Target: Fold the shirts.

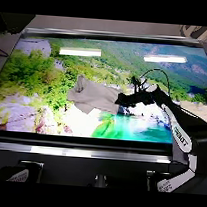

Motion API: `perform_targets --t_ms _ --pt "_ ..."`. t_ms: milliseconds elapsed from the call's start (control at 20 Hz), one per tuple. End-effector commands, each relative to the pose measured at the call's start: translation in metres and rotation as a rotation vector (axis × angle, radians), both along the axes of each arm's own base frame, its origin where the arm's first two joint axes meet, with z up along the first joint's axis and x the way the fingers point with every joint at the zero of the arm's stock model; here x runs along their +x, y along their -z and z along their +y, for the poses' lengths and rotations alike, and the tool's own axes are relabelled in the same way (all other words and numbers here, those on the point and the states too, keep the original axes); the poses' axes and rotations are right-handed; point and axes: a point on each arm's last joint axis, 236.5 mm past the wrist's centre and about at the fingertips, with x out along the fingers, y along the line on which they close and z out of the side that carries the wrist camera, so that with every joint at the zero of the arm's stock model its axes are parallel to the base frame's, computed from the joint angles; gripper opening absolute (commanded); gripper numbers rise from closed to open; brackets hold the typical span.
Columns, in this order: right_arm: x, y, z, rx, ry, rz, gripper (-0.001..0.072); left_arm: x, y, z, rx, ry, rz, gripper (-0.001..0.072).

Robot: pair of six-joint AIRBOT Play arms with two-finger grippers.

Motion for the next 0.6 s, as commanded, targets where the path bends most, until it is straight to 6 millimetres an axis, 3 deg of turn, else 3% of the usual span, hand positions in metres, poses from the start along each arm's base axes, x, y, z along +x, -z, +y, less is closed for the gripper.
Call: perform_targets --t_ms 0,50,150,250,400,550 --pt "0.015 -0.017 0.005 0.044 -0.046 -0.121 0.0027 0.001 0.001 0.001 0.000 -0.002 0.001 0.0027" --pt "0.023 -0.038 0.001 0.072 -0.076 -0.183 0.0027 0.001 0.001 0.001 0.001 -0.002 0.002 0.0027" --pt "0.042 -0.100 -0.023 0.111 -0.109 -0.295 0.0027 0.002 0.002 0.001 0.001 -0.002 0.004 0.0027" --pt "0.059 -0.175 -0.068 0.102 -0.115 -0.437 0.0027 0.004 0.005 0.001 0.002 -0.002 0.011 0.0027" --pt "0.062 -0.242 -0.176 -0.049 0.026 -0.463 0.0027 0.012 0.014 0.001 0.000 -0.002 0.032 0.0027" --pt "0.040 -0.296 -0.271 -0.136 0.168 -0.501 0.0028 0.016 0.020 0.001 0.000 -0.002 0.045 0.0027"
